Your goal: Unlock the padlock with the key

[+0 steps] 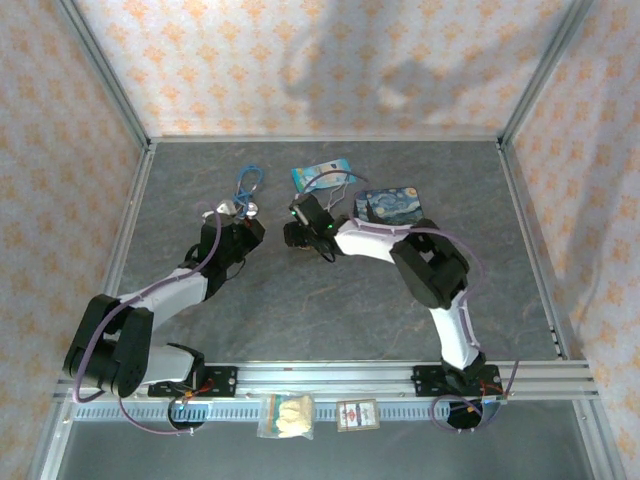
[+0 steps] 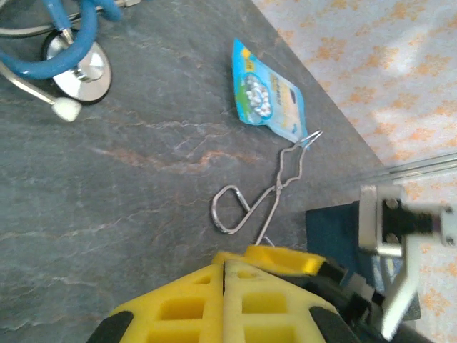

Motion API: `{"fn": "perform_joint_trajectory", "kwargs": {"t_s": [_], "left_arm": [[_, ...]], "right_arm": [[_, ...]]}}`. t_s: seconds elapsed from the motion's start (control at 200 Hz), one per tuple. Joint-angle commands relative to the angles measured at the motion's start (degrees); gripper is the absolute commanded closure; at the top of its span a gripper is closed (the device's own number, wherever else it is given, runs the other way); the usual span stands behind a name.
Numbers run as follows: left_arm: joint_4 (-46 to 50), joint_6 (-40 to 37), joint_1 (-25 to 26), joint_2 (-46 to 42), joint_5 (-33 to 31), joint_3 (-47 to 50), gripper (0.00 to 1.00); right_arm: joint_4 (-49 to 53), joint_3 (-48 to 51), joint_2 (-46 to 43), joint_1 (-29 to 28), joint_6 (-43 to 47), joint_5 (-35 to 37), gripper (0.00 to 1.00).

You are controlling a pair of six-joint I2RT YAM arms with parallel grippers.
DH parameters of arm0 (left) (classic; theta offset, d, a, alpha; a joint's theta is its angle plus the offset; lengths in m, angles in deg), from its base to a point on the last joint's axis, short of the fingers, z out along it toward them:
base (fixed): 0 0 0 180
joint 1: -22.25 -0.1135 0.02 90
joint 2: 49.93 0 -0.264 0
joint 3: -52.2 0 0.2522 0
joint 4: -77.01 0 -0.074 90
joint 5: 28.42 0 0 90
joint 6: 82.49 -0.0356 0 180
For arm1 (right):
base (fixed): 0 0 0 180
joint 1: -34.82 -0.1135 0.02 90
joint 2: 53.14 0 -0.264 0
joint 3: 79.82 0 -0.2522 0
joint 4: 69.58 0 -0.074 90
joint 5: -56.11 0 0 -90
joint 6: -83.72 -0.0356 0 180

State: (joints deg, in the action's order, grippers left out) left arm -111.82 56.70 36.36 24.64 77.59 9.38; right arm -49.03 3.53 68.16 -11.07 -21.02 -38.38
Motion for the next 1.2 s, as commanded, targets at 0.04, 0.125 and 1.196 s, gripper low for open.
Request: {"fn": "perform_joint_trajectory", "kwargs": {"t_s": [0.04, 0.125, 1.196], "left_arm": [[-3.66, 0.64, -1.48, -2.10, 0.76, 1.96, 1.00], [-3.77, 0.63, -1.86, -2.62, 0.74, 2.42, 1.00], [-5.18, 3.19, -2.67, -3.56, 4.20, 2.21, 1.00]], "right_arm": [[8.42, -4.01, 3.18, -1.25, 4.02, 6.05, 0.47], [8.38, -2.80, 3.07, -1.87, 4.94, 5.61, 0.47], [6.79, 8.45, -4.53, -5.03, 16.60, 11.10, 1.00]]}}
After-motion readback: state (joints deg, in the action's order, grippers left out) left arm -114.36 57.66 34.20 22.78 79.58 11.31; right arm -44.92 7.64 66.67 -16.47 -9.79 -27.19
